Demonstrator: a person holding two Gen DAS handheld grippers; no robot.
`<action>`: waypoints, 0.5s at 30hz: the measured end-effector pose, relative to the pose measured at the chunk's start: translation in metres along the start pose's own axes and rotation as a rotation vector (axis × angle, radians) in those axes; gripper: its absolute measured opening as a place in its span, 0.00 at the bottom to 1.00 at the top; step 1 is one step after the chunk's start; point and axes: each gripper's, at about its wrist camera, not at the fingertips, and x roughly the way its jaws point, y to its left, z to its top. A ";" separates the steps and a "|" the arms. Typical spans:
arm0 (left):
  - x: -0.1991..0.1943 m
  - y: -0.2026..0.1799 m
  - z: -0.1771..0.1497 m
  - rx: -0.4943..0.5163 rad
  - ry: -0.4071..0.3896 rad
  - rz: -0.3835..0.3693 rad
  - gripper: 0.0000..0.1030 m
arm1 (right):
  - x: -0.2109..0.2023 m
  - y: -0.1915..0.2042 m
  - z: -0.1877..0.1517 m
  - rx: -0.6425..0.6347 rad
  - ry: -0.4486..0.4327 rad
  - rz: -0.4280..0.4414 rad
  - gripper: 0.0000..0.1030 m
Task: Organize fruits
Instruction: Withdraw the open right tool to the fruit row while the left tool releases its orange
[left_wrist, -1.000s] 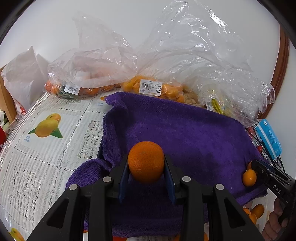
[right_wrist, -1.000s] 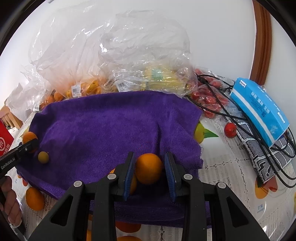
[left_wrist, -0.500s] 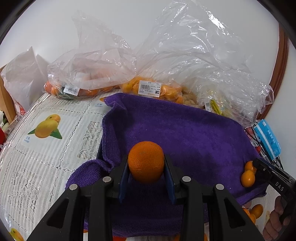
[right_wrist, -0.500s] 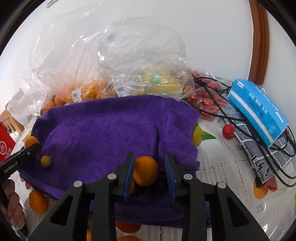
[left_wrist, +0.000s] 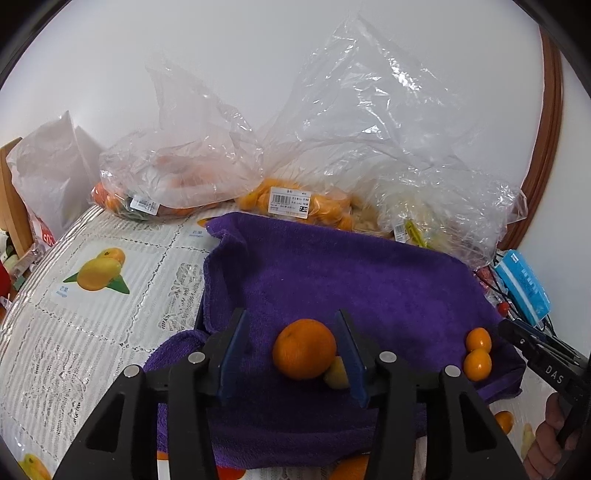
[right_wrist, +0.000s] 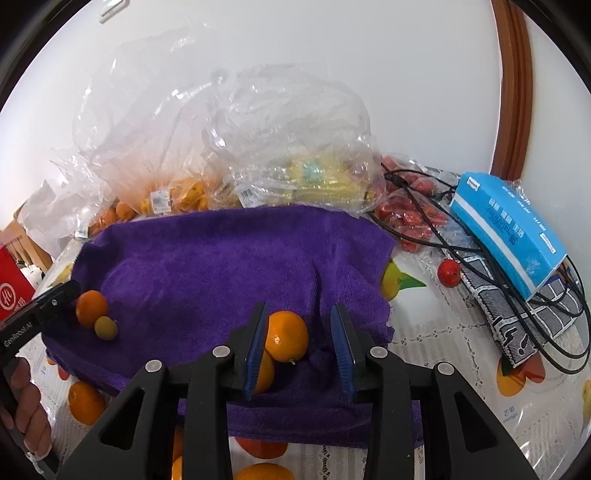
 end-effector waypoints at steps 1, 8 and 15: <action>-0.001 -0.001 -0.001 0.004 -0.001 0.002 0.45 | -0.003 0.001 0.000 0.002 -0.005 0.002 0.36; -0.016 -0.005 -0.007 0.028 -0.040 0.011 0.47 | -0.030 0.008 -0.019 0.003 -0.028 -0.005 0.41; -0.036 -0.005 -0.018 0.023 -0.049 -0.025 0.48 | -0.052 0.018 -0.058 -0.032 0.047 -0.057 0.41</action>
